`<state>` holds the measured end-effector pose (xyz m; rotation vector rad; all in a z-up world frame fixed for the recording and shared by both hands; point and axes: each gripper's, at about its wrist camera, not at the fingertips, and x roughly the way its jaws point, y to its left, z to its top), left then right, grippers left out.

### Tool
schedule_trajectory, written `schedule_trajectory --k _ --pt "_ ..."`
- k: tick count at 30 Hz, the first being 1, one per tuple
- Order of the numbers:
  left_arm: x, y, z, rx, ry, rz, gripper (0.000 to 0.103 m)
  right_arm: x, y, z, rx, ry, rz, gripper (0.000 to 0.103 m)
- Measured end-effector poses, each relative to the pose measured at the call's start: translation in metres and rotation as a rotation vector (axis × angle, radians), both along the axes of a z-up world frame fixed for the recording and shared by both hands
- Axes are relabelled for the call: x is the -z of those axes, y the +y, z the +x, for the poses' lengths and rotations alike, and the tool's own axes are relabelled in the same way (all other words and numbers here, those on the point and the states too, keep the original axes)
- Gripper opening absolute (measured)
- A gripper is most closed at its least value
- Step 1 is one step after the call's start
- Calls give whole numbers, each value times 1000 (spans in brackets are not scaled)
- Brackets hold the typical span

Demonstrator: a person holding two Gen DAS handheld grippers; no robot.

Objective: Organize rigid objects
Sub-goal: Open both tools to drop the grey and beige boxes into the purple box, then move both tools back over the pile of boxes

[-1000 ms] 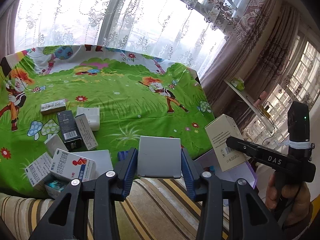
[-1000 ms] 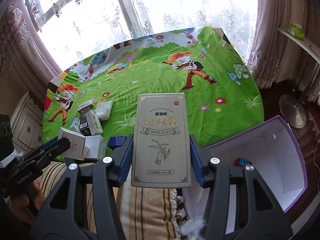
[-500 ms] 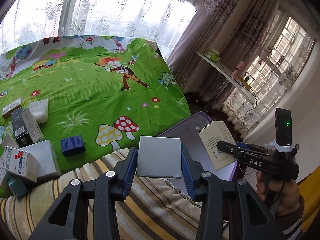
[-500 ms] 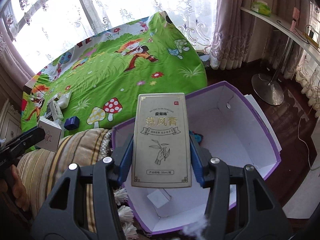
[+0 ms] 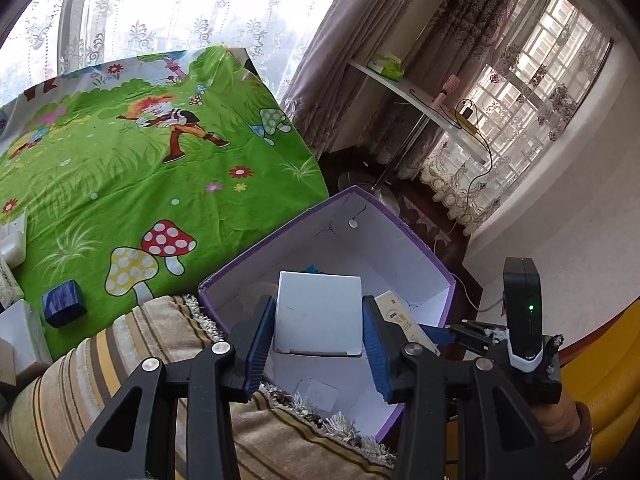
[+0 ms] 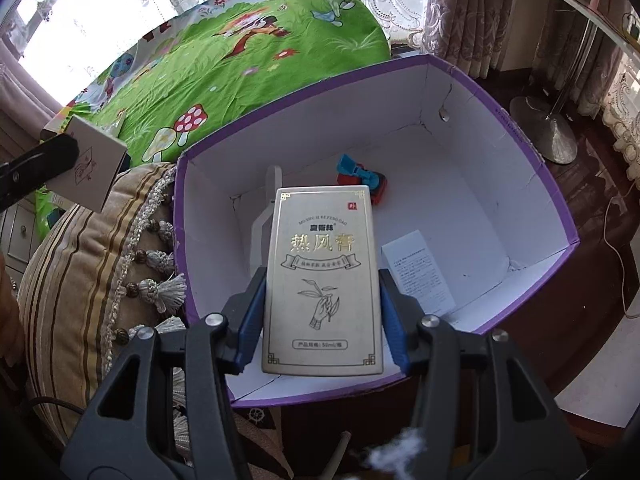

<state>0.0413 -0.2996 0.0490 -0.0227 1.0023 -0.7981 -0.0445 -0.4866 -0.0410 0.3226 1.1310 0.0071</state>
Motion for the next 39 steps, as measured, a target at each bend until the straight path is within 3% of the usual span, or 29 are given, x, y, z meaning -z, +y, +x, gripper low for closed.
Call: schedule_trajectory --k 2,6,7,9,16,19,22,25,28,30,36,39 --pt "2 -9 1 14 12 -1 44 7 0 0 -7 21 22 58" --pt "8 -19 7 33 56 -35 46 9 -1 -2 -10 24 16 74" --pt "10 -19 8 31 65 -37 51 8 -2 -3 -3 19 15 77" --pt "13 -17 11 17 85 -44 57 5 -7 -5 14 9 13 79" --pt "7 4 11 -20 75 -68 58 -18 -17 -10 52 -57 -18 80" --pt "-3 18 7 -42 33 -76 58 -34 -12 -9 44 -113 -75 81" --pt "-19 32 1 -92 -55 -25 58 -56 -1 -9 30 -210 -160 87" --pt "-32 46 -8 -152 -139 18 66 -81 13 -13 24 -331 -230 96" --pt "-40 65 -24 -169 -257 0 69 -102 26 -16 23 -423 -269 98" --pt "-41 74 -33 -178 -319 46 76 -114 34 -20 15 -489 -273 99" --pt "-44 124 -51 -186 -308 22 78 -137 67 -26 -99 -603 -209 100" --pt "-43 158 -58 -234 -287 6 82 -143 85 -27 -183 -630 -153 100"
